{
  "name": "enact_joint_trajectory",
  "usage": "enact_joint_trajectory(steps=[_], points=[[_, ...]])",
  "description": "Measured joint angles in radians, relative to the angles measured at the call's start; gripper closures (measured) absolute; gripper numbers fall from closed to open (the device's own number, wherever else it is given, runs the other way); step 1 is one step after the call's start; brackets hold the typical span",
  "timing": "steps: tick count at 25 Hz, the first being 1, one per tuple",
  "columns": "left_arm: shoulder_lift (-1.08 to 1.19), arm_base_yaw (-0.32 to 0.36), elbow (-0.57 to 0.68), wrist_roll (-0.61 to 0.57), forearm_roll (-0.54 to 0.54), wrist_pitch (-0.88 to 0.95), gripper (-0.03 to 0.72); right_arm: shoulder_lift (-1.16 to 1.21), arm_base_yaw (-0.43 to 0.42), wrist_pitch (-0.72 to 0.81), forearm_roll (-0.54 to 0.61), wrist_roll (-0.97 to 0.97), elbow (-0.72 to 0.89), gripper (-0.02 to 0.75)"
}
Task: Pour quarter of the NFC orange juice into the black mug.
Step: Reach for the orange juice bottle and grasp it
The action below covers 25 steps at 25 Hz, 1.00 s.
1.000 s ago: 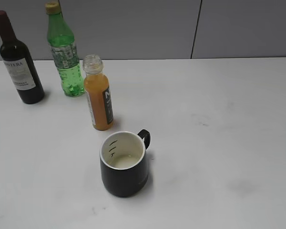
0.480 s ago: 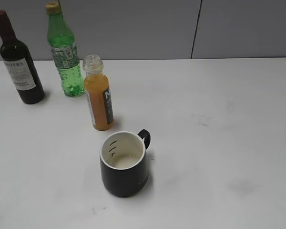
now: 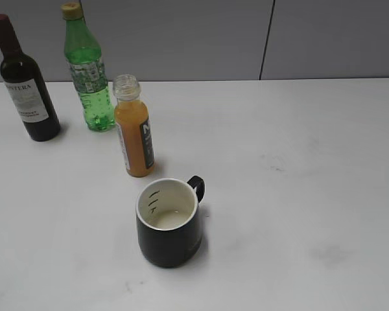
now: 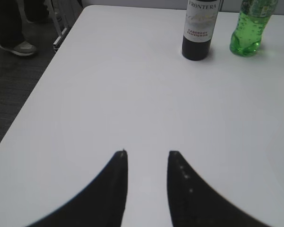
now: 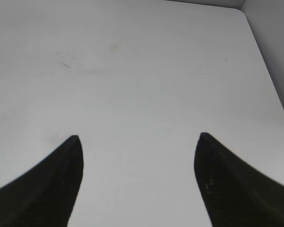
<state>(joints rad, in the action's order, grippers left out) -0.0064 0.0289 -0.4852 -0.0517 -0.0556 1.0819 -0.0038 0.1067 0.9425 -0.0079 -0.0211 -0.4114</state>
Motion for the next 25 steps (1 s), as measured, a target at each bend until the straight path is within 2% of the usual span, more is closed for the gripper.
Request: enact_joint_trajectory(steps=[11, 13, 15, 17, 20, 25], points=[[0.0, 0.0, 0.0, 0.0, 0.0, 0.0, 0.44, 0.0, 0.0, 0.0, 0.0, 0.0, 0.0, 0.182], [0.0, 0.0, 0.0, 0.0, 0.005, 0.0, 0.359, 0.0, 0.0, 0.0, 0.0, 0.0, 0.0, 0.182], [0.0, 0.0, 0.0, 0.0, 0.008, 0.0, 0.167, 0.0, 0.0, 0.0, 0.0, 0.0, 0.0, 0.182], [0.0, 0.0, 0.0, 0.001, 0.009, 0.0, 0.067, 0.0, 0.0, 0.0, 0.0, 0.0, 0.0, 0.182], [0.0, 0.0, 0.0, 0.0, 0.012, 0.0, 0.022, 0.0, 0.0, 0.0, 0.0, 0.0, 0.0, 0.182], [0.0, 0.0, 0.0, 0.0, 0.012, 0.0, 0.011, 0.0, 0.0, 0.0, 0.001, 0.0, 0.0, 0.182]])
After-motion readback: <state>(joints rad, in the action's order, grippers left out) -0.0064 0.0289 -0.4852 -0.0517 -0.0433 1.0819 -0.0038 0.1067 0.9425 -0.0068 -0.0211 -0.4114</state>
